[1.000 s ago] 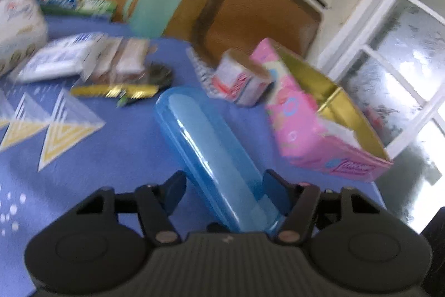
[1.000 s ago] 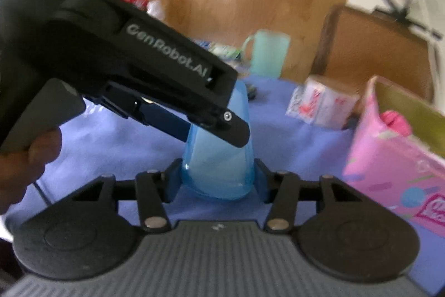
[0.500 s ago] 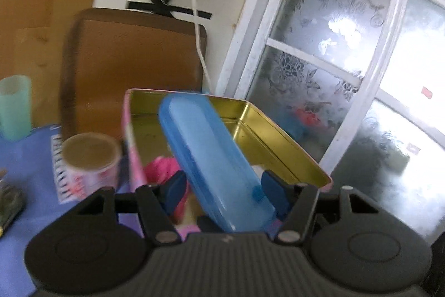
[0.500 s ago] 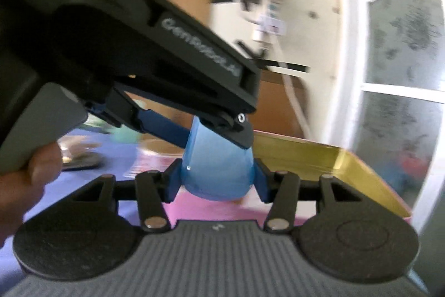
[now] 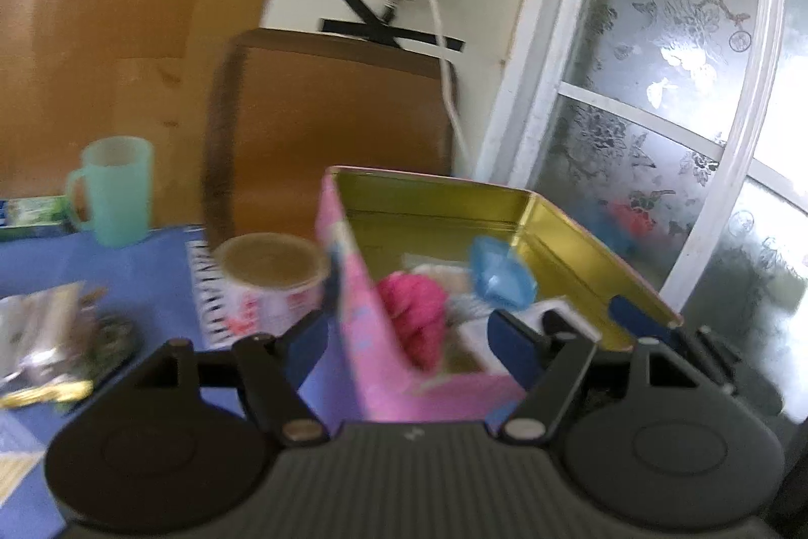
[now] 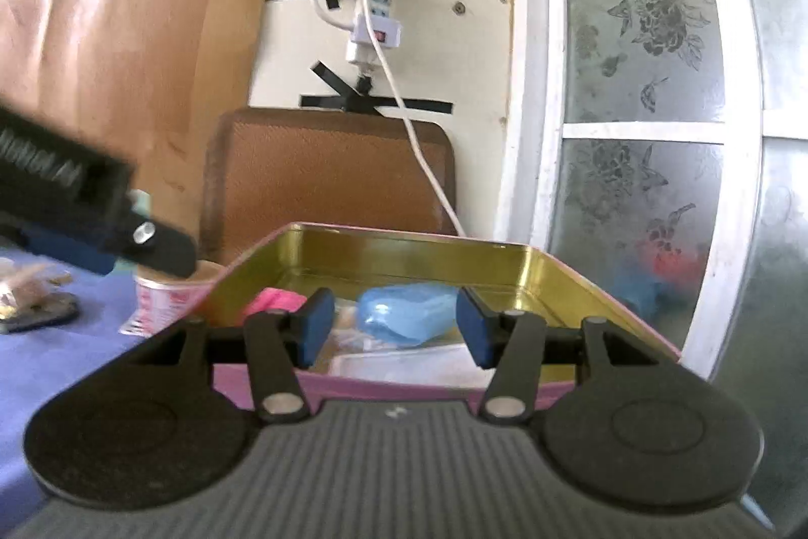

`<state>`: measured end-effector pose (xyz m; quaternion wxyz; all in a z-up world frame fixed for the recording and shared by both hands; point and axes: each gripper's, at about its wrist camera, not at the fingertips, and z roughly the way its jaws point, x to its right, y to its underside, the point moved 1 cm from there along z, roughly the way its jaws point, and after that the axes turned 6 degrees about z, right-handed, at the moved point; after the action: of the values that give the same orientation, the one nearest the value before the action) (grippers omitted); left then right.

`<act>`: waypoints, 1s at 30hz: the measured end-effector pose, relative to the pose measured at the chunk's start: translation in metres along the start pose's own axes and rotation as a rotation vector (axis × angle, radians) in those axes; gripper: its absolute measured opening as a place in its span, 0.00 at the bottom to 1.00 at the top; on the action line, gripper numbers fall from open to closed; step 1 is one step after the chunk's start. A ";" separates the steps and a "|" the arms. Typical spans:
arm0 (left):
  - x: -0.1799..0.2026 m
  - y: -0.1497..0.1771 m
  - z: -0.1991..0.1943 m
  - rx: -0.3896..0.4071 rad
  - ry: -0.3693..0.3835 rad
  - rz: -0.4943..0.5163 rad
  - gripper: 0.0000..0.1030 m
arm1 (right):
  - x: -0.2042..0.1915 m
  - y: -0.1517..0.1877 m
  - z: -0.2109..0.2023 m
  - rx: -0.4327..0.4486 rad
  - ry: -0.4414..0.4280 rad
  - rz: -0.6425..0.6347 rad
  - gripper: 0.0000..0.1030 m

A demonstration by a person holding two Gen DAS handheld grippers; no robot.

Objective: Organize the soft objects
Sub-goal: 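Carry the blue case into the pink tin and open the right gripper, then move the right gripper to the white wet-wipes packet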

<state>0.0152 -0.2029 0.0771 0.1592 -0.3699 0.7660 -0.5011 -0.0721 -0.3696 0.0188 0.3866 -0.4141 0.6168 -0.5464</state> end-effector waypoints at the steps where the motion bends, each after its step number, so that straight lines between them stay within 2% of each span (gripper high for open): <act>1: -0.007 0.006 -0.008 0.006 -0.016 -0.001 0.71 | -0.004 -0.001 -0.004 0.008 -0.013 0.001 0.55; 4: -0.034 0.027 -0.032 0.018 -0.083 -0.026 0.74 | -0.021 -0.005 -0.009 0.019 -0.081 -0.014 0.55; 8: -0.087 0.055 -0.066 0.020 -0.225 -0.116 0.74 | -0.055 -0.006 -0.014 -0.011 -0.212 -0.043 0.54; 14: -0.173 0.082 -0.101 0.031 -0.465 -0.300 0.74 | -0.115 0.001 0.006 -0.176 -0.406 -0.034 0.54; 17: -0.194 0.099 -0.105 0.038 -0.495 -0.358 0.74 | -0.145 0.002 0.022 -0.260 -0.482 -0.012 0.54; 18: -0.199 0.104 -0.105 0.027 -0.484 -0.387 0.71 | -0.155 0.002 0.028 -0.286 -0.501 -0.002 0.54; 19: -0.202 0.103 -0.108 0.053 -0.454 -0.402 0.72 | -0.163 0.002 0.032 -0.306 -0.514 0.007 0.54; 22: -0.199 0.102 -0.113 0.104 -0.456 -0.399 0.73 | -0.187 0.000 0.043 -0.355 -0.529 0.024 0.53; 27: -0.202 0.108 -0.130 0.193 -0.469 -0.454 0.81 | -0.231 -0.003 0.045 -0.331 -0.600 -0.075 0.53; 30: -0.211 0.114 -0.137 0.228 -0.479 -0.526 0.81 | -0.257 0.003 0.038 -0.282 -0.624 -0.240 0.53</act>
<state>0.0273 0.0651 0.0105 0.2400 -0.6405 0.5251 -0.5064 0.0550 -0.1433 0.0181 0.4282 -0.6798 0.4855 -0.3447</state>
